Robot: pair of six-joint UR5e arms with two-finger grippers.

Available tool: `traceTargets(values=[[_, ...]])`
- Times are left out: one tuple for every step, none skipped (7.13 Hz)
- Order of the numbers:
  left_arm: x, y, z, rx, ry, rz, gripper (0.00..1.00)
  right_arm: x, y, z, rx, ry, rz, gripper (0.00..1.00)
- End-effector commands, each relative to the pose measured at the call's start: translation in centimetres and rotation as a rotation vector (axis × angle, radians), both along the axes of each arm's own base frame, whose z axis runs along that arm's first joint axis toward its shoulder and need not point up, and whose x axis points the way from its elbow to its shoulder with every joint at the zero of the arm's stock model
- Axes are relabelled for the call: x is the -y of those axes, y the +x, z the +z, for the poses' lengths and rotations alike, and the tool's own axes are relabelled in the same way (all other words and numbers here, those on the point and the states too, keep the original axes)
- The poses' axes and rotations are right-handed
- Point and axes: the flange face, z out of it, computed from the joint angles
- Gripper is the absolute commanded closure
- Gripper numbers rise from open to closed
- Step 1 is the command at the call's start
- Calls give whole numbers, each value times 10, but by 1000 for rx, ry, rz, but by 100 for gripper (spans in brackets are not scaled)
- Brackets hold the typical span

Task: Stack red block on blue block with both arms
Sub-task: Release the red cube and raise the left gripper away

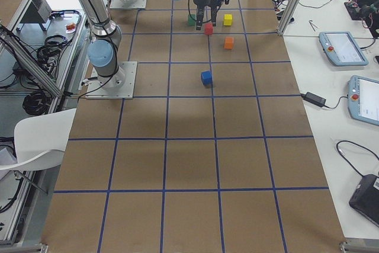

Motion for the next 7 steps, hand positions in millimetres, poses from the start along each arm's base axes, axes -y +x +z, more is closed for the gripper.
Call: traceTargets(values=[[-4, 87, 93, -13, 19, -4, 0, 1, 2, -1, 20, -4, 3, 0], [-10, 143, 126, 3, 51, 46, 0, 5, 2, -7, 24, 10, 3, 0], [-27, 182, 161, 6, 79, 106, 0, 10, 2, -17, 27, 33, -2, 0], [-53, 194, 200, 32, 105, 126, 0, 12, 3, -19, 29, 35, -1, 0], [-80, 202, 232, 114, 165, 130, 0, 13, 3, -20, 30, 30, -4, 0], [-89, 213, 246, 162, 192, 80, 0, 19, 5, -23, 31, 15, -8, 0], [-73, 224, 239, 158, 180, 103, 0, 29, 6, -34, 32, 16, -7, 0]])
